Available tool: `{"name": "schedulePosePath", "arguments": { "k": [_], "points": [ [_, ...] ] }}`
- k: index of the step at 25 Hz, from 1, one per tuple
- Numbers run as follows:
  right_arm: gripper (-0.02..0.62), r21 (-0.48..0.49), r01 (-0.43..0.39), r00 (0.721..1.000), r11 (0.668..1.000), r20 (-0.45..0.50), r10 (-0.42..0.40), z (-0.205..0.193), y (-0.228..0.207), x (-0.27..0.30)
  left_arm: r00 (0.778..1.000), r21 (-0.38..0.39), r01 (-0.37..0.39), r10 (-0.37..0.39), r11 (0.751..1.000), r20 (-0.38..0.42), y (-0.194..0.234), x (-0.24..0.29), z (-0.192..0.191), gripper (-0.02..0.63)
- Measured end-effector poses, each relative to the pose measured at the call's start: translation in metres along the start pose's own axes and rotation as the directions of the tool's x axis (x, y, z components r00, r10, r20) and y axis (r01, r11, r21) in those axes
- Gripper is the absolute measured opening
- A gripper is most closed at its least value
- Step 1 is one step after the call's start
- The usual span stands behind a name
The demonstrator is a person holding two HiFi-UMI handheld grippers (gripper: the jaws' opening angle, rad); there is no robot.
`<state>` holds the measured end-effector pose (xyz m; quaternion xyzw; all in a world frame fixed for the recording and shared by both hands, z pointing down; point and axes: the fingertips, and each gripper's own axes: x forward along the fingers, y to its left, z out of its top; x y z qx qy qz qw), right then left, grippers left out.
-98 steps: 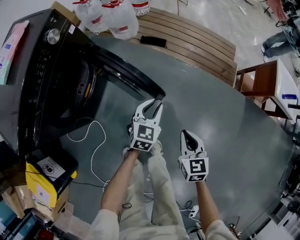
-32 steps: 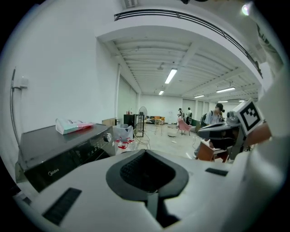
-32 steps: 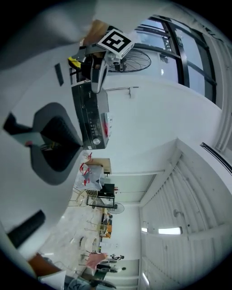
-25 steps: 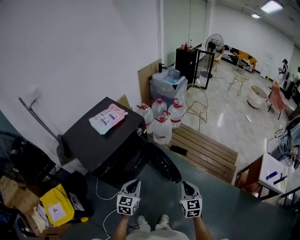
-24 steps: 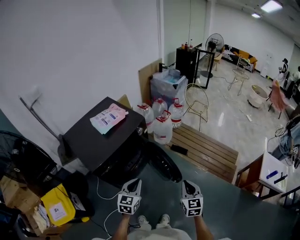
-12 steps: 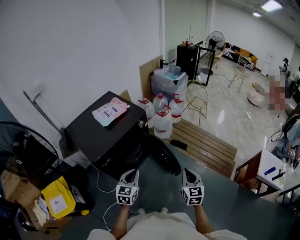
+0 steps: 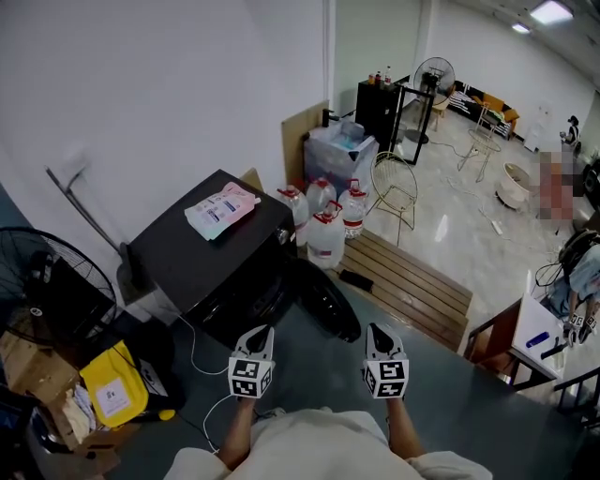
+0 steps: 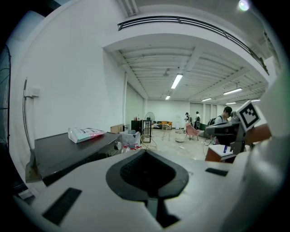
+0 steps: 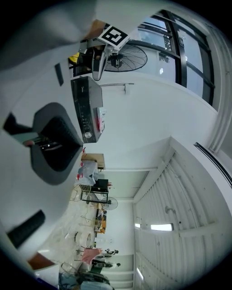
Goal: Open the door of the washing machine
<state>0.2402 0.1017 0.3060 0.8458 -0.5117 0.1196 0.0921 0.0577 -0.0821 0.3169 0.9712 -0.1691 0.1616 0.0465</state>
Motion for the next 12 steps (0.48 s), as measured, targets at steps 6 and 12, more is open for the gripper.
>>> {"name": "schedulePosePath", "arguments": {
  "k": [6,12],
  "points": [
    [-0.002,0.002,0.000,1.000,1.000,-0.009,0.000,-0.0019,0.0040,0.0027,1.000,-0.002,0.008,-0.008,1.000,-0.001,0.0016,0.0029,-0.0003,0.008],
    [-0.002,0.004,0.005,1.000,1.000,-0.012,-0.005,-0.0047,0.0072,0.0001,1.000,0.003,-0.002,0.002,1.000,-0.011,0.0054,-0.0003,-0.0053,0.008]
  ]
}}
